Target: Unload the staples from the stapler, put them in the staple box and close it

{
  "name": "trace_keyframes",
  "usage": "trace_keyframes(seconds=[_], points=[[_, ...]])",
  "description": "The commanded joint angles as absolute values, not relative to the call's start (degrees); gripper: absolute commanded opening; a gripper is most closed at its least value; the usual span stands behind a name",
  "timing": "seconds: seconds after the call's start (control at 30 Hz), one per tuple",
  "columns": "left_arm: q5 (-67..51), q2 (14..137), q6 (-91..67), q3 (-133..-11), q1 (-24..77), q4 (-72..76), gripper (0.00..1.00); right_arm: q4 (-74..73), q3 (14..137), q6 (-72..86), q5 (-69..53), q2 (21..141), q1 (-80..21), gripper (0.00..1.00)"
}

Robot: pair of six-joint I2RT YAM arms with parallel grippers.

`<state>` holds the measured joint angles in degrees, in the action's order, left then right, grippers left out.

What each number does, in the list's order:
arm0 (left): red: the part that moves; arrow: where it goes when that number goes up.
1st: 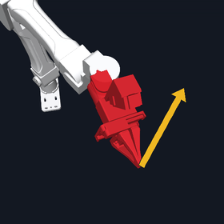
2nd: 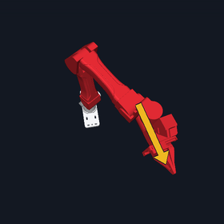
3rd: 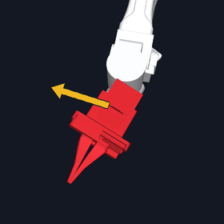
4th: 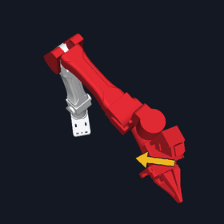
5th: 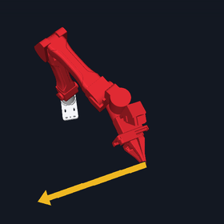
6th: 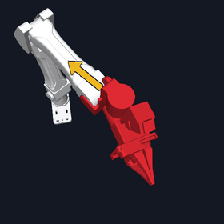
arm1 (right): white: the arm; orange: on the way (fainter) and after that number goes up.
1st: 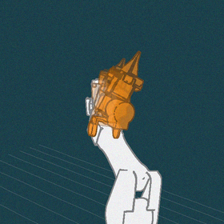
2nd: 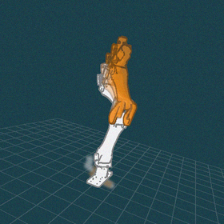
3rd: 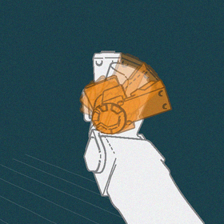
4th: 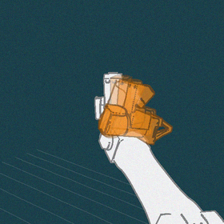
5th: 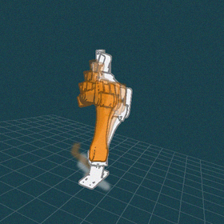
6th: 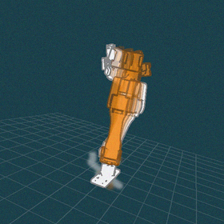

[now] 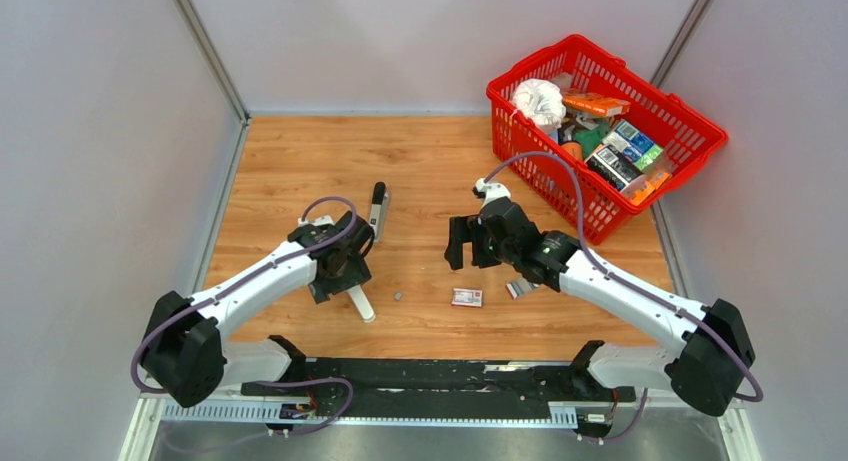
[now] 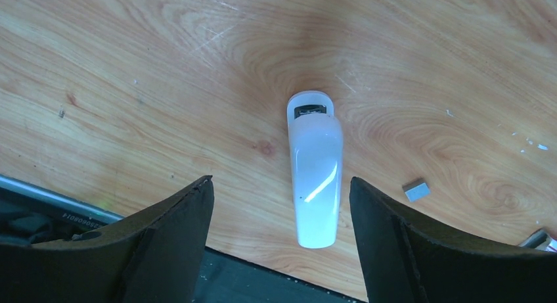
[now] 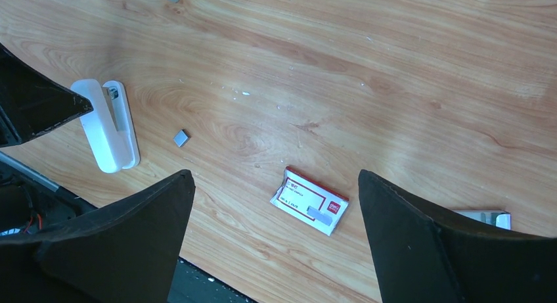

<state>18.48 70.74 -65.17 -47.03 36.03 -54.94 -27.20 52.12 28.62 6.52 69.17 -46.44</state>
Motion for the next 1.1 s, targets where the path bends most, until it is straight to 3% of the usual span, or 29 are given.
trace_keyframes(seconds=[0.0, 0.7, 1.07], points=[[18.98, 71.89, -68.47, -47.55, 36.3, -53.0, 0.83, -25.4, 53.97, 28.21, 6.68, 69.87, -46.67, 0.98], [19.07, 78.75, -68.2, -48.96, 36.39, -48.69, 0.8, -23.73, 52.56, 27.69, 5.8, 70.4, -46.76, 0.96], [18.9, 78.22, -69.34, -47.64, 36.83, -48.25, 0.72, -23.56, 52.29, 27.69, 5.45, 70.14, -46.67, 0.9]])
